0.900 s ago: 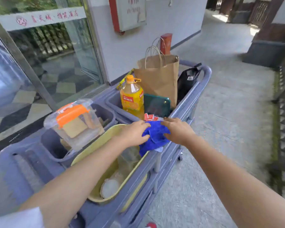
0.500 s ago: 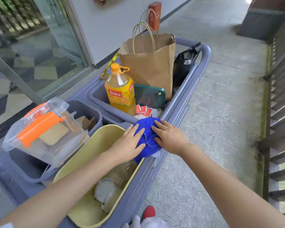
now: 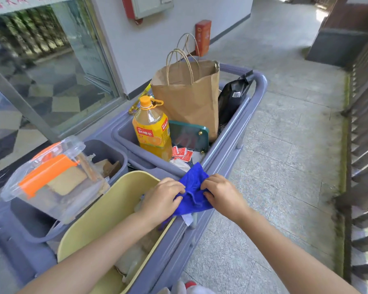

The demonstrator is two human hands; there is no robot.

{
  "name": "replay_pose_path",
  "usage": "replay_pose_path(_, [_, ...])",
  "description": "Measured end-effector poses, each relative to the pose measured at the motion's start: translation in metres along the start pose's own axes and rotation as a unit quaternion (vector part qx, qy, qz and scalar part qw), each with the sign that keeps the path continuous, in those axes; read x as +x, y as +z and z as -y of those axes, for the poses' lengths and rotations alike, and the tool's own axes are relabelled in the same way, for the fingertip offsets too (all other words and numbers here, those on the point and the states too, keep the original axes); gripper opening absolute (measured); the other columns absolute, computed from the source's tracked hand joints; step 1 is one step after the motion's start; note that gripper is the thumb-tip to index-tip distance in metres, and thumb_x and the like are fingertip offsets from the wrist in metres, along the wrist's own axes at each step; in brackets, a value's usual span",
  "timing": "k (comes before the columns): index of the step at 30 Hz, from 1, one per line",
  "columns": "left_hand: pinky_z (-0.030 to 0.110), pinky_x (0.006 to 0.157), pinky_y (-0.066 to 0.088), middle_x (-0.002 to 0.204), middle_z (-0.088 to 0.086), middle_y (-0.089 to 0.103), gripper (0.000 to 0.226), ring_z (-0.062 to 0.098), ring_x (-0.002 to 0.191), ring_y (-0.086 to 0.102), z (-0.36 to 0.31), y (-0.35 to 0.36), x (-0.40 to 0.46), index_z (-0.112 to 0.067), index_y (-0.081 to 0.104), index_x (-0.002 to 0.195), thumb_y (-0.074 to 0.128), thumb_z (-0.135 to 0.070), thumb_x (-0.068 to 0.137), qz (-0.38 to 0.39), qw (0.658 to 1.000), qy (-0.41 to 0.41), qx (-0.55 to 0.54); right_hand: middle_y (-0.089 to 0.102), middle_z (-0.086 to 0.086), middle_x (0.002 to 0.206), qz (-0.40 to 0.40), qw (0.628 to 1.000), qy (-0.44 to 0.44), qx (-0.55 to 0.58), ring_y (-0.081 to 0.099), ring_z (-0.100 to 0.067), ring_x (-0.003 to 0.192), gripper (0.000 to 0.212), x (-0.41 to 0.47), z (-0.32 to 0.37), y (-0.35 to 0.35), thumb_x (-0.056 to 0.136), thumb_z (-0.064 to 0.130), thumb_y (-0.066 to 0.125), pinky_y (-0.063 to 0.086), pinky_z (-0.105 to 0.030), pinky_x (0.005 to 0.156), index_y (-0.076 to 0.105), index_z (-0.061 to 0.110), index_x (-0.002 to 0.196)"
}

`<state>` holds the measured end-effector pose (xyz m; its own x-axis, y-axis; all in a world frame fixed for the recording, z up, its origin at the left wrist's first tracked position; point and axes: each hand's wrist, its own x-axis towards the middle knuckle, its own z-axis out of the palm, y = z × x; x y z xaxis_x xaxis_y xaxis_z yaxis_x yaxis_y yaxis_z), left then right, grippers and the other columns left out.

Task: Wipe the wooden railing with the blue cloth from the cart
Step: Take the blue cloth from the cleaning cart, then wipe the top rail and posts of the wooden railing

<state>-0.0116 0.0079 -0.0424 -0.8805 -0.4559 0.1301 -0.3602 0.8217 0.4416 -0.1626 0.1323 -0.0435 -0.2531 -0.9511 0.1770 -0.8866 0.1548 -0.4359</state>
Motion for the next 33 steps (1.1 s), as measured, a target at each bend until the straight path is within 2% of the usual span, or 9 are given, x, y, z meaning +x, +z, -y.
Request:
replay_pose_path(5, [0.035,0.074,0.053,0.096,0.000,0.072,0.017,0.021,0.096,0.063,-0.037,-0.021,0.034,-0.017,0.068,0.090,0.058,-0.009,0.079,-0.037,0.996,0.078,-0.003,0.066,-0.012,0.079,-0.075,0.996,0.052,0.020,0.057,-0.032,0.084,0.010,-0.013,-0.021,-0.051,0.074,-0.002,0.059,0.042,-0.030,0.074,0.064,0.004,0.080])
replay_pose_path(10, [0.031,0.080,0.050,0.096,0.004,0.073,0.017,0.022,0.093,0.064,-0.110,-0.026,0.089,-0.012,0.070,0.091,0.060,-0.005,0.078,-0.021,0.983,0.172,-0.064,0.069,-0.010,0.087,-0.144,0.979,0.146,0.009,0.058,-0.027,0.089,0.013,-0.045,-0.046,-0.128,0.073,0.000,0.062,0.047,-0.035,0.079,0.067,0.007,0.083])
replay_pose_path(15, [0.019,0.077,0.049,0.086,0.005,0.073,0.017,0.013,0.080,0.065,-0.202,-0.008,0.136,-0.009,0.072,0.086,0.062,0.001,0.077,0.074,0.955,0.224,-0.178,0.069,-0.007,0.078,-0.205,0.935,0.289,0.017,0.053,-0.015,0.066,0.012,-0.118,-0.067,-0.197,0.070,0.002,0.067,0.038,-0.012,0.060,0.069,0.011,0.078])
replay_pose_path(19, [0.014,0.070,0.046,0.081,0.009,0.073,0.016,0.014,0.075,0.065,-0.289,0.021,0.149,-0.009,0.073,0.082,0.064,0.002,0.073,0.171,0.916,0.308,-0.194,0.065,0.000,0.073,-0.229,0.897,0.376,-0.040,0.053,-0.008,0.064,0.010,-0.200,-0.070,-0.236,0.071,0.005,0.068,0.037,-0.001,0.059,0.069,0.012,0.077])
replay_pose_path(23, [0.011,0.061,0.044,0.077,0.010,0.074,0.017,0.012,0.068,0.064,-0.386,0.053,0.136,-0.011,0.072,0.077,0.062,0.000,0.070,0.239,0.864,0.397,-0.196,0.067,-0.002,0.073,-0.293,0.838,0.454,-0.076,0.058,-0.010,0.067,0.010,-0.293,-0.059,-0.262,0.069,0.003,0.070,0.038,-0.002,0.062,0.070,0.011,0.076])
replay_pose_path(26, [0.006,0.057,0.041,0.073,0.007,0.073,0.018,-0.003,0.058,0.058,-0.458,0.073,0.114,-0.012,0.073,0.075,0.061,0.000,0.068,0.279,0.824,0.446,-0.212,0.069,-0.002,0.074,-0.323,0.795,0.503,-0.101,0.060,-0.012,0.068,0.010,-0.360,-0.045,-0.279,0.069,0.005,0.071,0.040,-0.009,0.063,0.070,0.012,0.075])
replay_pose_path(28, [0.002,0.055,0.038,0.069,0.004,0.071,0.016,-0.012,0.053,0.054,-0.503,0.085,0.097,-0.011,0.072,0.075,0.062,-0.001,0.068,0.301,0.796,0.479,-0.216,0.070,-0.001,0.074,-0.341,0.767,0.531,-0.115,0.061,-0.013,0.069,0.009,-0.401,-0.038,-0.290,0.069,0.005,0.071,0.040,-0.009,0.063,0.071,0.013,0.074])
replay_pose_path(33, [0.015,0.060,0.046,0.071,0.005,0.073,0.019,-0.005,0.055,0.058,-0.606,0.113,0.056,-0.019,0.071,0.068,0.063,-0.002,0.067,0.330,0.741,0.533,-0.240,0.072,-0.005,0.079,-0.397,0.693,0.583,-0.149,0.059,-0.011,0.071,0.009,-0.490,-0.020,-0.317,0.071,0.005,0.070,0.038,-0.005,0.063,0.072,0.010,0.077])
